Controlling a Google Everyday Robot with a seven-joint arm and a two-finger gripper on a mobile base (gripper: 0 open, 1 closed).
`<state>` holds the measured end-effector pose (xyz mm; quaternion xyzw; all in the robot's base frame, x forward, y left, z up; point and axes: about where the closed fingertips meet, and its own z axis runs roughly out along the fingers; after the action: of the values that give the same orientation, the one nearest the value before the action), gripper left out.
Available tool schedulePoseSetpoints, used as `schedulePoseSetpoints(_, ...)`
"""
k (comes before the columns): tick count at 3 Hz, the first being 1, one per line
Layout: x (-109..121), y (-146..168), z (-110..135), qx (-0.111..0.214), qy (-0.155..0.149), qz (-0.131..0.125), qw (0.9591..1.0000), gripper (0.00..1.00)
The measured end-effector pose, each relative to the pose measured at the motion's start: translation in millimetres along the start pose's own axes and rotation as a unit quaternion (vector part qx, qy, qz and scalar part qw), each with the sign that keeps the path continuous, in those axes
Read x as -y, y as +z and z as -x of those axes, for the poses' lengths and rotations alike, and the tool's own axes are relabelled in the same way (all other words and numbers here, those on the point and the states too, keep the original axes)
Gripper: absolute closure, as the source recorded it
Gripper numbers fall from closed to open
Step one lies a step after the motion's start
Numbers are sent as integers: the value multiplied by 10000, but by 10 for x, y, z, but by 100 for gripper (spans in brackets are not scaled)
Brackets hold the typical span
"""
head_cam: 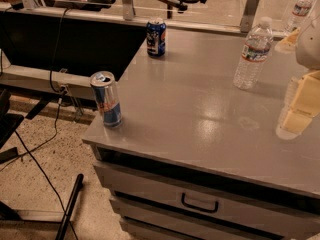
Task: Move water bottle near redbull can
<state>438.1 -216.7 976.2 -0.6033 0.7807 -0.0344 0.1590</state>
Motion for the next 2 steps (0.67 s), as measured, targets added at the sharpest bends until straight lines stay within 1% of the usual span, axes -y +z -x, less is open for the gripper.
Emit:
schedulePoseSetpoints(1,0,0,0,0,0,-1,10000,0)
schedulePoseSetpoints(2,237,26,16,209,-16,-133,9997,0)
